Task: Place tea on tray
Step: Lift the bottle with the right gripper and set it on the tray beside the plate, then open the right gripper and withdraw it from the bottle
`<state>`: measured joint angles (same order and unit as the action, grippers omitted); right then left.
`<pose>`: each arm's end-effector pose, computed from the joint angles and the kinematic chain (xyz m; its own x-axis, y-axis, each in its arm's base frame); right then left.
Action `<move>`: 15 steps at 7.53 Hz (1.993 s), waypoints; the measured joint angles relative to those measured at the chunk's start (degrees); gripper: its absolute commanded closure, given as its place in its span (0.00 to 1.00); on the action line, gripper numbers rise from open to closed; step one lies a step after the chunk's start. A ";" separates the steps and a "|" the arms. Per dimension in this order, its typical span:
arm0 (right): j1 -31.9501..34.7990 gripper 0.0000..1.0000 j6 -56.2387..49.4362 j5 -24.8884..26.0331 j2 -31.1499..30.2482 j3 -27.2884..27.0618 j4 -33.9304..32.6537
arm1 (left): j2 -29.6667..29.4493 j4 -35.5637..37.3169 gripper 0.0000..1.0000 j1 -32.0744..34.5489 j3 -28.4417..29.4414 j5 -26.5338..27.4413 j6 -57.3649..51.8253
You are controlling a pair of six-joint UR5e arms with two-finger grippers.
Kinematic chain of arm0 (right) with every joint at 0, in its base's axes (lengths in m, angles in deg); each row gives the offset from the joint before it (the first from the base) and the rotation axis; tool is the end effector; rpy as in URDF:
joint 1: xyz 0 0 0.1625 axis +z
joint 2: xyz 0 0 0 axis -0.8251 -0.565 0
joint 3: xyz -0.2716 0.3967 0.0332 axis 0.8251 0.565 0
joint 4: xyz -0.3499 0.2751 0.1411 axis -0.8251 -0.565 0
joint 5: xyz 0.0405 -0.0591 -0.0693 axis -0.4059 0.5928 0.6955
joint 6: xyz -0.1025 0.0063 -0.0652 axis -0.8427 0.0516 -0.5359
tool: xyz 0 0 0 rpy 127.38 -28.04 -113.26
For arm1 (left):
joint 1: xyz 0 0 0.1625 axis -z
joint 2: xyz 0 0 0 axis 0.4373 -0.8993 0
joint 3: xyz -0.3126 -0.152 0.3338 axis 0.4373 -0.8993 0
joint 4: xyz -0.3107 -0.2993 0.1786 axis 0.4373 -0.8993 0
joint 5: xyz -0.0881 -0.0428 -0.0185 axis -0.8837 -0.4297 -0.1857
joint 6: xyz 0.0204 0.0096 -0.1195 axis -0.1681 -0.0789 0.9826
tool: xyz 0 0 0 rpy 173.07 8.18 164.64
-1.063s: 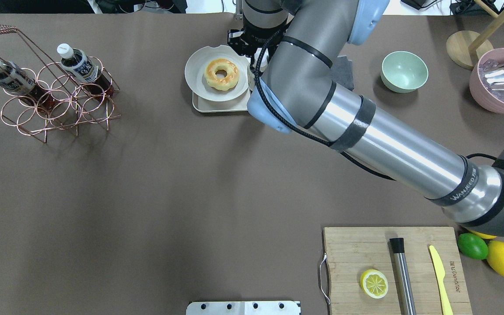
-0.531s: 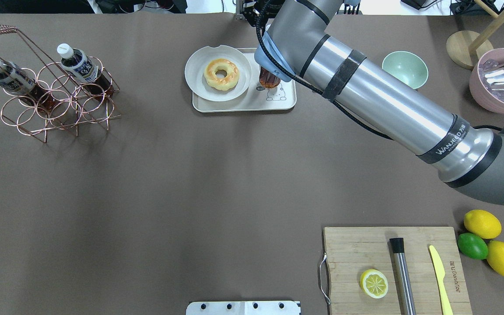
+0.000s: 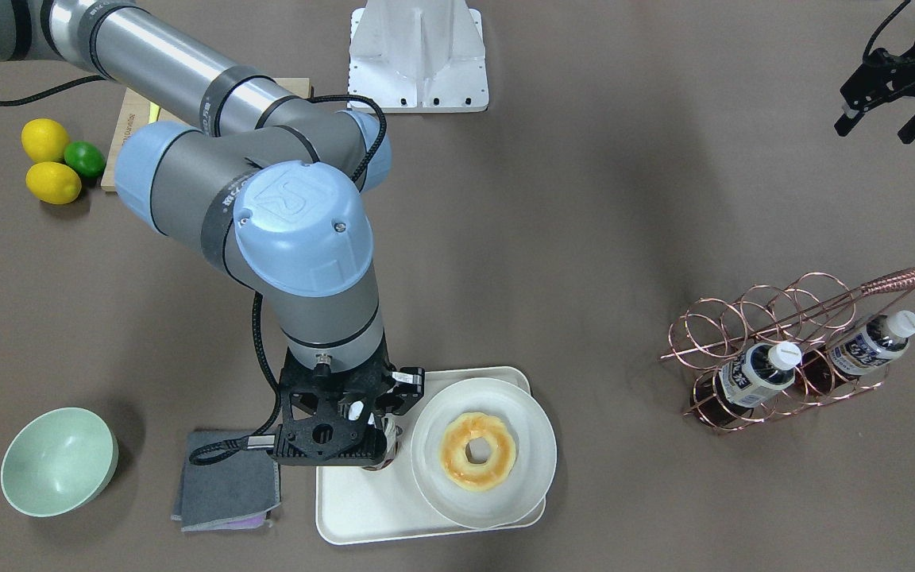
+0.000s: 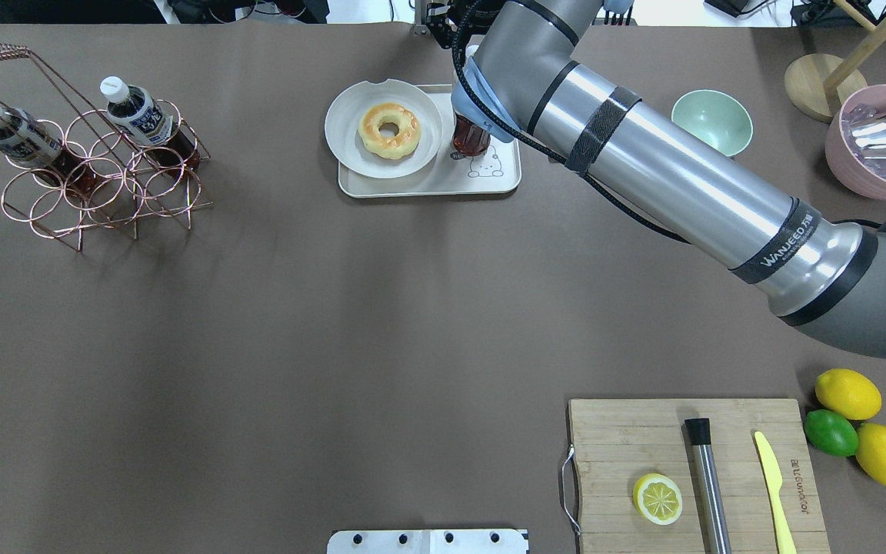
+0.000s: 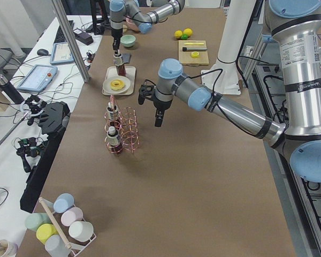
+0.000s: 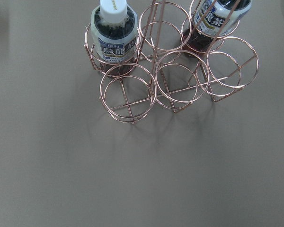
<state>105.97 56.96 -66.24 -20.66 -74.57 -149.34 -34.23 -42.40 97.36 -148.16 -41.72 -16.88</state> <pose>-0.5421 -0.7845 0.1225 0.6974 0.0495 0.7150 -0.1709 0.9803 0.0988 0.0892 -0.4304 0.4579 0.6402 0.0793 -0.7641 0.0931 0.9793 0.1796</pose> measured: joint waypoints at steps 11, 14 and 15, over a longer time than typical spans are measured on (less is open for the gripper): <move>13.50 0.00 -21.56 -14.36 -22.15 -33.48 -19.11 | 1.24 0.72 0.04 9.24 4.14 -3.26 -10.69; 23.30 0.00 -43.82 -18.61 -40.14 -42.26 -21.74 | 0.73 5.44 0.04 16.17 10.13 -4.00 -26.24; 25.75 0.00 -50.69 -18.83 -45.55 -42.99 -21.91 | 0.34 8.59 0.04 16.84 10.78 -3.92 -28.40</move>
<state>131.72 6.28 -85.07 -66.21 -117.56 -171.25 -33.89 -33.80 114.20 -137.37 -45.64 -45.27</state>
